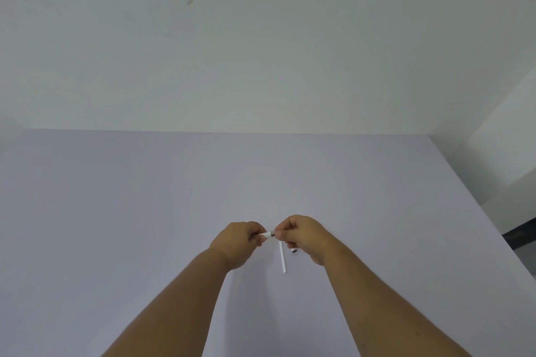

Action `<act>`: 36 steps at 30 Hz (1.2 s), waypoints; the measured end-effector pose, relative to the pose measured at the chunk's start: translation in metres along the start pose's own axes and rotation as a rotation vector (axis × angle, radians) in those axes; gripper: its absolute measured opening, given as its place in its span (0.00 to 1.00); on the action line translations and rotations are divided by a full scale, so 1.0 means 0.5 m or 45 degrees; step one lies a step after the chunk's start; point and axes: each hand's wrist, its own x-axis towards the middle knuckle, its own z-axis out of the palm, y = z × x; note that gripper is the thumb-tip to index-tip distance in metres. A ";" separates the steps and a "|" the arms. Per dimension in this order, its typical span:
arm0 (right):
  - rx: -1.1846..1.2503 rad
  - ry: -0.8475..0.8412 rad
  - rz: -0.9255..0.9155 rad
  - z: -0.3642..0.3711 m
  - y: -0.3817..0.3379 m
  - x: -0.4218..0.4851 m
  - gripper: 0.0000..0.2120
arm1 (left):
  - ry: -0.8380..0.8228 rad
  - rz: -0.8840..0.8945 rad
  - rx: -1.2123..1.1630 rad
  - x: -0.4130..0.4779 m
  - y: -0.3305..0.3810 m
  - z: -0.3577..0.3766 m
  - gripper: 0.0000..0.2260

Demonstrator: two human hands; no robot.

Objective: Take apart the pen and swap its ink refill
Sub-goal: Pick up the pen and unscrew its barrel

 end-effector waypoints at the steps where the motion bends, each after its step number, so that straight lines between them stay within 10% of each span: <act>1: 0.021 -0.023 -0.015 -0.002 0.000 0.000 0.02 | -0.001 0.003 0.010 -0.001 0.002 0.000 0.09; 15: -0.093 0.017 0.059 -0.002 -0.013 0.001 0.12 | 0.016 0.043 0.118 -0.004 0.008 -0.003 0.09; 20: 0.005 -0.028 0.009 -0.007 -0.007 0.002 0.01 | 0.022 0.043 0.112 -0.002 0.011 -0.005 0.09; 23: -0.044 0.029 0.061 -0.005 -0.015 -0.002 0.13 | 0.025 0.048 0.121 -0.002 0.010 -0.007 0.09; 36: -0.095 0.048 -0.041 -0.008 -0.015 -0.003 0.02 | -0.002 0.017 0.072 0.003 0.008 -0.006 0.07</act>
